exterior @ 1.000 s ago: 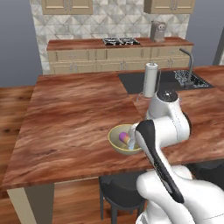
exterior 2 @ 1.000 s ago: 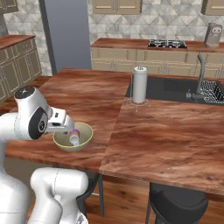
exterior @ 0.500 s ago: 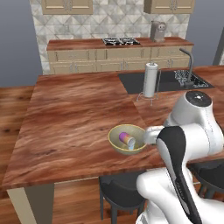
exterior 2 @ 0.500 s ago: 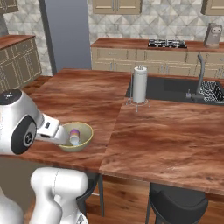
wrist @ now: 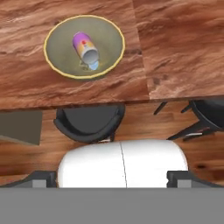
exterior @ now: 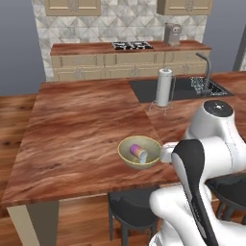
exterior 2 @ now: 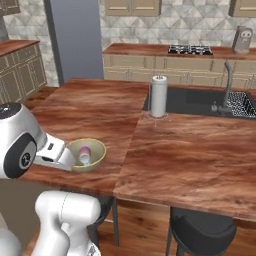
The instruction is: Open the fridge, grab two sodas, and place both sodas inside the bowl with ice on the dining counter.
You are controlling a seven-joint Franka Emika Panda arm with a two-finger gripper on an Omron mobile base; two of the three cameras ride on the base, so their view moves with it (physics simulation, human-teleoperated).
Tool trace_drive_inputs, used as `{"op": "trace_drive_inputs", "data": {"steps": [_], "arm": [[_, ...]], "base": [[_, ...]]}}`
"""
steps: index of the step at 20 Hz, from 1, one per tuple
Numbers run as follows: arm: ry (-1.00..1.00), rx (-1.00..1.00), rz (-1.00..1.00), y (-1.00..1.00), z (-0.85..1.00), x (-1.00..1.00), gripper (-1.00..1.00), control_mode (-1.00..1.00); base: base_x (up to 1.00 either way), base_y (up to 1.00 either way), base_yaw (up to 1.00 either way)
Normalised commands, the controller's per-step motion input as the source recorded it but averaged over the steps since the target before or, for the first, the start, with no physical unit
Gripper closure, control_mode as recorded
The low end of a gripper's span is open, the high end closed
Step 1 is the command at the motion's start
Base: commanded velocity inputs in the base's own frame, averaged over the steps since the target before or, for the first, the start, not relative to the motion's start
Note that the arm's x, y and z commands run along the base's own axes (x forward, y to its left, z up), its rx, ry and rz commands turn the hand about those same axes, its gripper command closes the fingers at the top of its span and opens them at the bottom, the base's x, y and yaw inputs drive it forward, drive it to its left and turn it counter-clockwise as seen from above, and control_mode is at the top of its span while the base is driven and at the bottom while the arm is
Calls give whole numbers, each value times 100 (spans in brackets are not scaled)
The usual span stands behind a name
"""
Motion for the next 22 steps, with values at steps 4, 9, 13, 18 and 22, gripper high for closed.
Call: {"op": "trace_drive_inputs", "data": {"steps": [4,9,13,18,22], "arm": [[0,0,0,0,0,0,-100,100],[0,0,0,0,0,0,-100,100],[0,0,0,0,0,0,-100,100],[0,0,0,0,0,0,-100,100],[0,0,0,0,0,0,-100,100]], "base": [[-100,-49,-22],[-99,-61,-24],[-80,-83,-24],[-48,-93,-26],[-4,-97,-16]]}}
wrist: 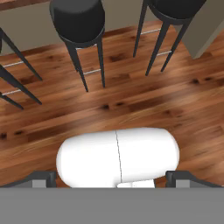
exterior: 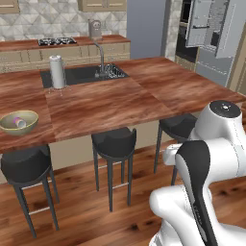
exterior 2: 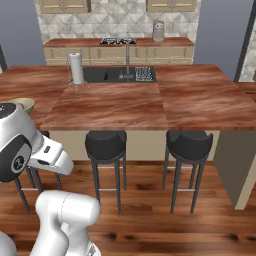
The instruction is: Open the fridge, grab two sodas, and place both sodas inside the bowl with ice on the dining counter.
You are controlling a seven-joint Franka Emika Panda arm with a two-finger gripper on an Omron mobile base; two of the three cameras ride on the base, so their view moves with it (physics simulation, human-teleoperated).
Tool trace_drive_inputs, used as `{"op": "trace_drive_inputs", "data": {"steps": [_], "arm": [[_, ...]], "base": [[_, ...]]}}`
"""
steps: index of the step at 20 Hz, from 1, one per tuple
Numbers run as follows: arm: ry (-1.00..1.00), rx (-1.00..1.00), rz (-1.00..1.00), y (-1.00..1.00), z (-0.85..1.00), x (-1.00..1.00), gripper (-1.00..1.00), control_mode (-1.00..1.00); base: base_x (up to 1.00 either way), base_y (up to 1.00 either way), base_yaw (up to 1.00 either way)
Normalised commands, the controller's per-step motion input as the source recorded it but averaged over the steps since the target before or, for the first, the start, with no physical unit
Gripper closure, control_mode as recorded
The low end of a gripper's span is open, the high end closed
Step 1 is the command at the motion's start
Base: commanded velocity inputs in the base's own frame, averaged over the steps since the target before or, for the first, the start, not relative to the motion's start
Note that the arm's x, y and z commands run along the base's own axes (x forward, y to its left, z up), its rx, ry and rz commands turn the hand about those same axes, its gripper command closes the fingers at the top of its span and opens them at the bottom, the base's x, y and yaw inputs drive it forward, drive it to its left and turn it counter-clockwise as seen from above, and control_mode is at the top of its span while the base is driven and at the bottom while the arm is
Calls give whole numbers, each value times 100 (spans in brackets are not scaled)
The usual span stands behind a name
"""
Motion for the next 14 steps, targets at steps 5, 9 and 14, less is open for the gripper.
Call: {"op": "trace_drive_inputs", "data": {"steps": [5,9,14], "arm": [[0,0,0,0,0,0,-100,100],[0,0,0,0,0,0,-100,100],[0,0,0,0,0,0,-100,100]], "base": [[5,-100,-1],[2,-100,3],[7,-99,3]]}}
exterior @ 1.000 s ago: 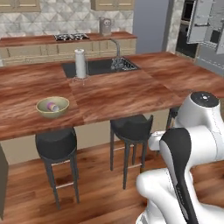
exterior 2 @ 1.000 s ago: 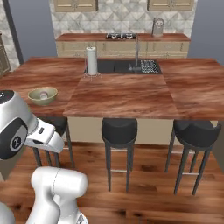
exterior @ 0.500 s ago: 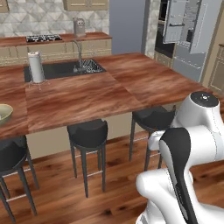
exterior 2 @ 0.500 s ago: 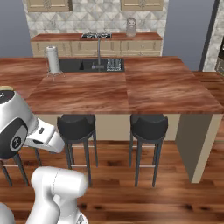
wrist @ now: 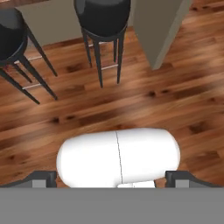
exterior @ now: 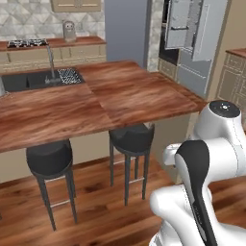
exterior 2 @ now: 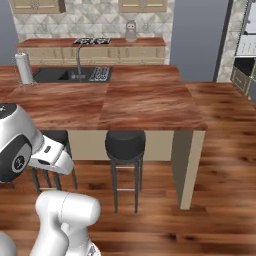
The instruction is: Open the fridge, grab two sodas, and place both sodas inside the bowl with ice on the dining counter.
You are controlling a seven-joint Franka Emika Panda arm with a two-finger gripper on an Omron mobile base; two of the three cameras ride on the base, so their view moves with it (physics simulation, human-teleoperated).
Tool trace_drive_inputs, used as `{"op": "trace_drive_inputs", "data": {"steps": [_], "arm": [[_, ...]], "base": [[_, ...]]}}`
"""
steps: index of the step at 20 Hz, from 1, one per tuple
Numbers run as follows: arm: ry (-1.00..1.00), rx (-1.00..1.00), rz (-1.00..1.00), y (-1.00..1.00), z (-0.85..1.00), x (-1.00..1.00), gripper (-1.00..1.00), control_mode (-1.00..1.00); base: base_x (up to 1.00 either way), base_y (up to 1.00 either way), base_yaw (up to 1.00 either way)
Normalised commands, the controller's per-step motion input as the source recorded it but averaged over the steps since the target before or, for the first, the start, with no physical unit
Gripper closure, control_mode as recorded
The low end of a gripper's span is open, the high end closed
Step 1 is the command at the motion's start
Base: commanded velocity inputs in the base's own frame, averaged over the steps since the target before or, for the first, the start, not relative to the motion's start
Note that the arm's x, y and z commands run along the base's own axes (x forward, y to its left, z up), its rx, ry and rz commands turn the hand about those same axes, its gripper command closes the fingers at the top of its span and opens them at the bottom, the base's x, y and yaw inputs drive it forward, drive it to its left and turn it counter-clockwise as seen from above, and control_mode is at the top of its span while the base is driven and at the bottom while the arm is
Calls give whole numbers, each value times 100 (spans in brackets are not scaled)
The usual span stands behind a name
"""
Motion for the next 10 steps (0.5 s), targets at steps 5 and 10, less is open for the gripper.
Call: {"op": "trace_drive_inputs", "data": {"steps": [5,10], "arm": [[0,0,0,0,0,0,-100,100],[0,0,0,0,0,0,-100,100]], "base": [[22,-100,6],[40,-94,6]]}}
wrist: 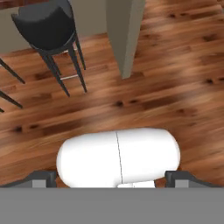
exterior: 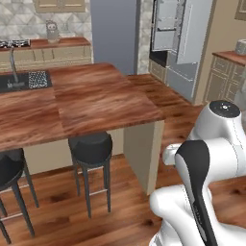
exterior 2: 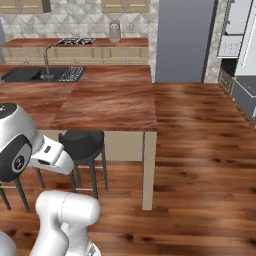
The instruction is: Open the fridge, grab two sodas, and place both sodas inside the bowl with ice on the dining counter.
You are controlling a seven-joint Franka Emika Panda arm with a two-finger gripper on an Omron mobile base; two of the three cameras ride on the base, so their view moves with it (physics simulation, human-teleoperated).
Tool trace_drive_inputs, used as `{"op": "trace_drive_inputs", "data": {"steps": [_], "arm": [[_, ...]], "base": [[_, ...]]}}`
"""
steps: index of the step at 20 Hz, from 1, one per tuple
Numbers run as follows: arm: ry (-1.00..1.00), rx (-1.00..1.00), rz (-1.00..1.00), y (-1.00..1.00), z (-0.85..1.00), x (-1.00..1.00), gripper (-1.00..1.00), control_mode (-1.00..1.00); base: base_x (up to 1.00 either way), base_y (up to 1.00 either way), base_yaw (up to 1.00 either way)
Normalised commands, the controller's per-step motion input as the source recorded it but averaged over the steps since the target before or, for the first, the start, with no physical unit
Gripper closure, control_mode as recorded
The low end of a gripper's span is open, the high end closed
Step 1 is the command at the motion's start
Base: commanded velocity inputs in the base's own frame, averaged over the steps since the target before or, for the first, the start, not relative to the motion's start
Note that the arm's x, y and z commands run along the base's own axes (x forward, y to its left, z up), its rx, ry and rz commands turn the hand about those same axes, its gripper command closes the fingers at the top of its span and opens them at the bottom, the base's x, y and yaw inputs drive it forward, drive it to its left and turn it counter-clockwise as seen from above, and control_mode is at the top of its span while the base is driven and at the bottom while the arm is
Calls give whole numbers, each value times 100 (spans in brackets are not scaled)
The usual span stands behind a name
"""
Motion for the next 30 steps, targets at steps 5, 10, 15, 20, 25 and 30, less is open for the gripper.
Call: {"op": "trace_drive_inputs", "data": {"steps": [5,10,15,20,25,30], "arm": [[0,0,0,0,0,0,-100,100],[0,0,0,0,0,0,-100,100],[0,0,0,0,0,0,-100,100],[0,0,0,0,0,0,-100,100],[0,0,0,0,0,0,-100,100],[0,0,0,0,0,0,-100,100]], "base": [[64,-83,7],[82,-73,10],[81,-76,12],[66,-86,9],[72,-78,6],[95,-61,1]]}}
